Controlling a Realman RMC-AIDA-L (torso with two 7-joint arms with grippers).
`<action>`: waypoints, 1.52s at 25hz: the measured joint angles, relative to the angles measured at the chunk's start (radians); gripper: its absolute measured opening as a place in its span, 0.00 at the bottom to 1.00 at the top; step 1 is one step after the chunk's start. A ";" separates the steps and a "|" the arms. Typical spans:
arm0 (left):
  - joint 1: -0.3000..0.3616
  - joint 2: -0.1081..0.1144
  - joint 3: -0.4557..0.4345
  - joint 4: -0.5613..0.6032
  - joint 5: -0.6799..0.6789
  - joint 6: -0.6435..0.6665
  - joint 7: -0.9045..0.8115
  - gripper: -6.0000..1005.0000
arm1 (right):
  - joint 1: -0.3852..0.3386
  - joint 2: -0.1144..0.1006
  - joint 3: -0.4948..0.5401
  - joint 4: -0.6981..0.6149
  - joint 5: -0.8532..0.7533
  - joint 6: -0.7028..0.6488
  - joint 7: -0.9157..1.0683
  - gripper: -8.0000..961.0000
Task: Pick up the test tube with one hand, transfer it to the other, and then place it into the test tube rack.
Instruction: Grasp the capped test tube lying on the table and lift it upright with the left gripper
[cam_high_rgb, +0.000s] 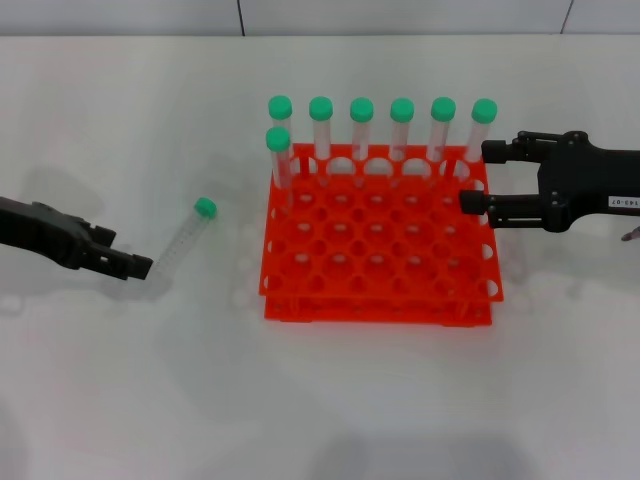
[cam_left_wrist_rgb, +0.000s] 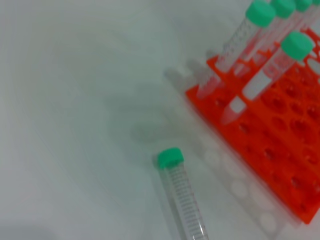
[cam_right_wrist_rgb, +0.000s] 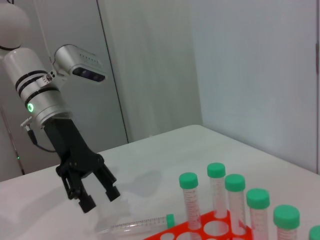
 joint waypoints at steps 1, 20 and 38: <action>-0.006 -0.003 0.000 0.000 0.017 0.001 -0.006 0.88 | 0.000 0.000 0.001 0.000 0.001 0.000 0.000 0.80; -0.020 -0.024 0.001 -0.004 0.079 -0.023 -0.035 0.88 | -0.004 0.000 0.004 0.002 0.011 0.001 -0.002 0.80; -0.087 -0.039 0.035 -0.014 0.132 -0.044 -0.109 0.82 | 0.000 0.000 0.006 0.004 0.026 0.003 -0.005 0.79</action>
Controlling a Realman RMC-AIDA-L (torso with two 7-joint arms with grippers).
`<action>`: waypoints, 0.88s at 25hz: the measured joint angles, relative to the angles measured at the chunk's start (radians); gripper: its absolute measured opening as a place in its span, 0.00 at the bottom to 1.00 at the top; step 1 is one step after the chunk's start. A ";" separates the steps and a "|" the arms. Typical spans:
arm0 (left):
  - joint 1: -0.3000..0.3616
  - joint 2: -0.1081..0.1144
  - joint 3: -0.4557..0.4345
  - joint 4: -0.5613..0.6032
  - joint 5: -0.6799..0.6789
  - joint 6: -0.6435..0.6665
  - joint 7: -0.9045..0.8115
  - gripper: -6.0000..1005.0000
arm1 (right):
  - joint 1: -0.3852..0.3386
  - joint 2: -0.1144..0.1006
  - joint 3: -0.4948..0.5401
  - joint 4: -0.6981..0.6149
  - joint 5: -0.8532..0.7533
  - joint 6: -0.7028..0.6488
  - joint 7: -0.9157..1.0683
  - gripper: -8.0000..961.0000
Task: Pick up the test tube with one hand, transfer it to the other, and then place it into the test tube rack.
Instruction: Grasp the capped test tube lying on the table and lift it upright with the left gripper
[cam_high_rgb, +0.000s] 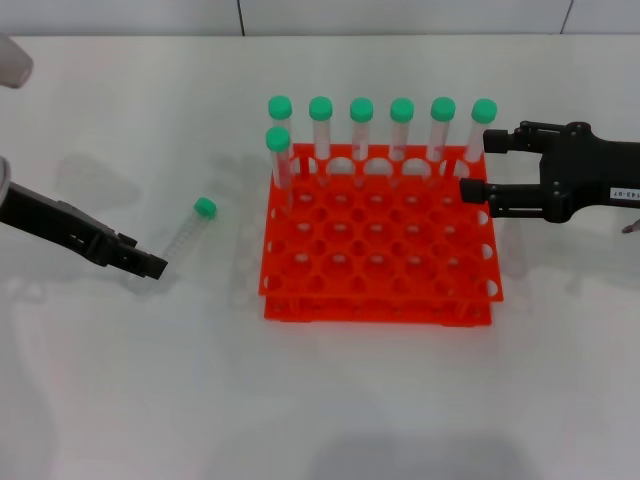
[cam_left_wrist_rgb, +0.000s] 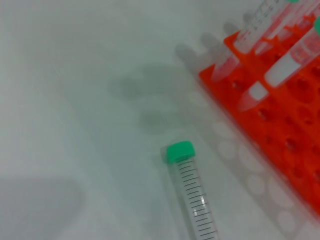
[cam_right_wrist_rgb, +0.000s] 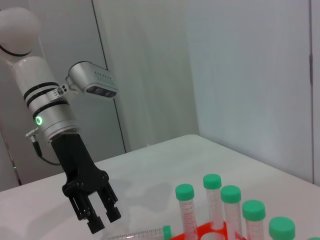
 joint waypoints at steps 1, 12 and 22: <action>-0.001 -0.001 0.008 -0.001 0.001 -0.005 -0.006 0.79 | 0.000 0.000 0.000 0.001 0.000 0.000 -0.003 0.79; -0.010 -0.021 0.029 -0.003 0.023 -0.033 -0.039 0.64 | 0.000 0.000 -0.004 0.009 0.015 -0.002 -0.010 0.79; -0.017 -0.030 0.043 -0.011 0.025 -0.045 -0.044 0.61 | -0.007 0.000 -0.009 0.009 0.023 -0.004 -0.010 0.79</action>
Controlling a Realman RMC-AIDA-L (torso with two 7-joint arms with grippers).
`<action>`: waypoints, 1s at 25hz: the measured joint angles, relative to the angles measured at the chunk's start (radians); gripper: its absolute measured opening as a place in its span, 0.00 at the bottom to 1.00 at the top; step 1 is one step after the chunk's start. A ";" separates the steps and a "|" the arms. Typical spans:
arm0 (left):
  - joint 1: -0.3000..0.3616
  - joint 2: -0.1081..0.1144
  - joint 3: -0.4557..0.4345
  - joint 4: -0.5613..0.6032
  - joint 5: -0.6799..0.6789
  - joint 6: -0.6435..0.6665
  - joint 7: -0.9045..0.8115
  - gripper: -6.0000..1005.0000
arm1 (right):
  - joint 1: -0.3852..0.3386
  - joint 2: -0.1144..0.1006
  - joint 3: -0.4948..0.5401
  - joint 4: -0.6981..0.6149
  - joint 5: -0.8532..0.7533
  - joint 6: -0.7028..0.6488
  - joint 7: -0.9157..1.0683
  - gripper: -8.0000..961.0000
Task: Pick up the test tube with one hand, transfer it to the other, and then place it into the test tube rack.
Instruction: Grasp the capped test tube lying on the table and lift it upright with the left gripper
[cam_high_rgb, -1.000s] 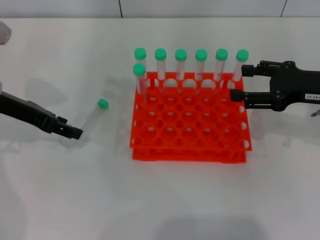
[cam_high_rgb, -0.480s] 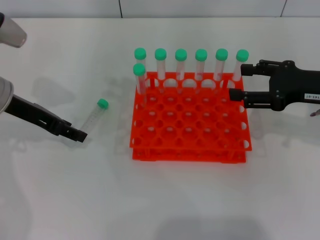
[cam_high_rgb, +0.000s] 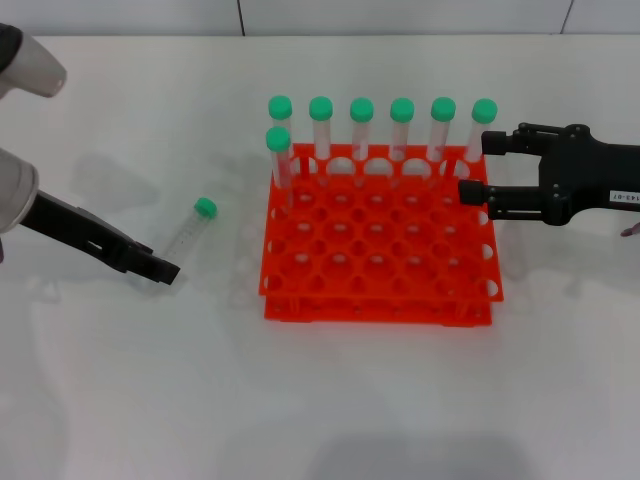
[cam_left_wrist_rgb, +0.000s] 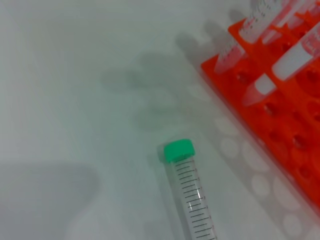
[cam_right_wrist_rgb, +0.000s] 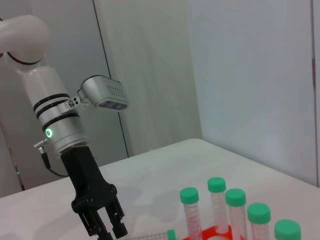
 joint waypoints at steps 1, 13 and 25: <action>-0.003 0.000 0.003 -0.007 0.001 -0.005 -0.001 0.60 | 0.000 0.000 0.000 0.000 0.000 0.000 0.000 0.79; -0.007 -0.002 0.013 -0.030 0.009 -0.034 -0.006 0.46 | 0.000 0.000 -0.001 0.001 0.000 -0.003 0.000 0.79; -0.007 -0.003 0.013 -0.030 0.014 -0.041 -0.010 0.43 | -0.001 0.000 -0.001 0.003 0.000 -0.003 0.000 0.79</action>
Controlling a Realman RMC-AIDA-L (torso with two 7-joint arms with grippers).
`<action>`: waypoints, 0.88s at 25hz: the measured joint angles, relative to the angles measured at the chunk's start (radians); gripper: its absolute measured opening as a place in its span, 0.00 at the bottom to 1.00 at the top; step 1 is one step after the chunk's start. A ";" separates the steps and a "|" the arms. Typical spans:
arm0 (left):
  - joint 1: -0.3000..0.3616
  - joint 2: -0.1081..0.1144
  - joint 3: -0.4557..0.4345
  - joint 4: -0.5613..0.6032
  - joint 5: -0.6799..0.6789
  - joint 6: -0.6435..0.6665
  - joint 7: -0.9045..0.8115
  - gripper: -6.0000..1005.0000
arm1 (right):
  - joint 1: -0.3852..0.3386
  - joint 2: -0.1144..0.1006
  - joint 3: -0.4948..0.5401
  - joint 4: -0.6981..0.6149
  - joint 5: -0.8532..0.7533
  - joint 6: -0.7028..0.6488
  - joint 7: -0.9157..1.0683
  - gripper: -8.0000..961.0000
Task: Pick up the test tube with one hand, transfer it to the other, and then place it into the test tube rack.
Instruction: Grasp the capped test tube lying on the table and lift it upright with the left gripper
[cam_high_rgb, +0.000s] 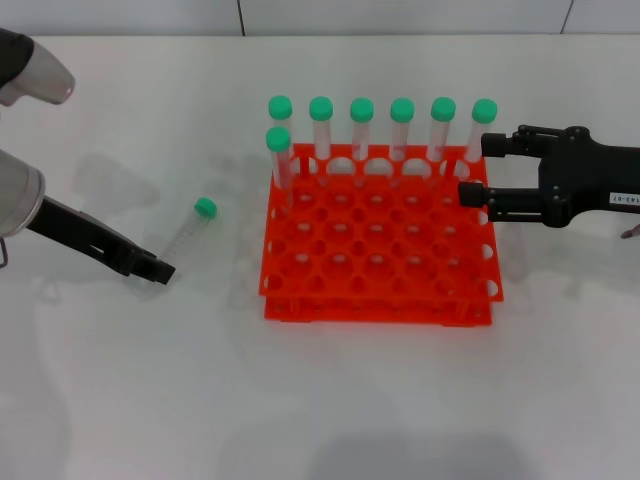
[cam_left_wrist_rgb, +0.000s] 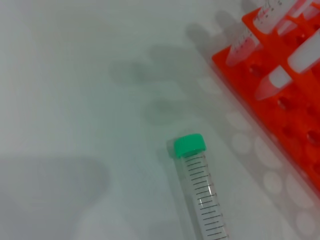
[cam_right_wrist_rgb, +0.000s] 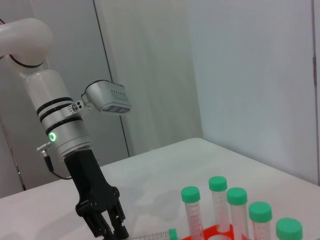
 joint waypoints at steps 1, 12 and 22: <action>0.000 0.000 0.000 0.000 0.000 -0.003 -0.002 0.42 | 0.000 0.000 0.000 0.000 0.000 0.000 0.000 0.79; 0.000 0.002 0.003 0.000 0.008 -0.016 -0.028 0.35 | -0.002 0.000 0.000 0.000 0.001 -0.002 0.000 0.79; 0.000 -0.002 0.016 0.000 0.009 -0.029 -0.023 0.35 | -0.002 0.000 0.000 0.000 0.003 -0.002 0.000 0.79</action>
